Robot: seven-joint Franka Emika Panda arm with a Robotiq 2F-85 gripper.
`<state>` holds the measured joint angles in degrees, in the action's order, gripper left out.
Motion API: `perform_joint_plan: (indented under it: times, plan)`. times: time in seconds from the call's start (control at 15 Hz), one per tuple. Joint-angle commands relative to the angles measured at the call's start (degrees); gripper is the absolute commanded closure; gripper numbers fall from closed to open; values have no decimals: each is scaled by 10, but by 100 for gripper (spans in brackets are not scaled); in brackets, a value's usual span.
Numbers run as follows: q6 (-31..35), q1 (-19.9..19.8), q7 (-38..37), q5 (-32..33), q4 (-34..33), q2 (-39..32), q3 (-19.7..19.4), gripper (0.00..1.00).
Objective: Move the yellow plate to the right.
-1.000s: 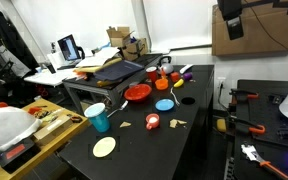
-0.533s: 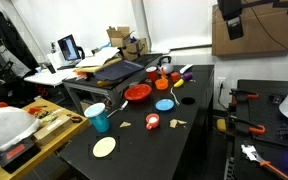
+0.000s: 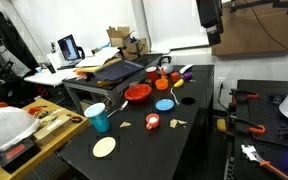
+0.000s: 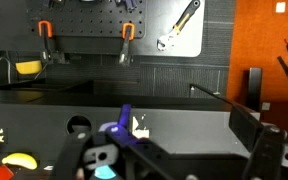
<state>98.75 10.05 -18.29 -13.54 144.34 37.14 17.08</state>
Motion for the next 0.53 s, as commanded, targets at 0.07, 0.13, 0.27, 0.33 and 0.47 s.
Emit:
perform_joint_plan:
  times: [0.07, 0.13, 0.27, 0.33, 0.47]
  plan:
    - [58, -16, -12, 14, -11, -50, 1, 0]
    - [71, -17, -15, 18, -13, -62, 4, 0]
    - [96, -15, -22, 25, -20, -90, 9, 0]
    - [109, -13, -27, 29, -24, -106, 13, 0]
    - [128, -9, -39, 34, -35, -139, 21, 0]
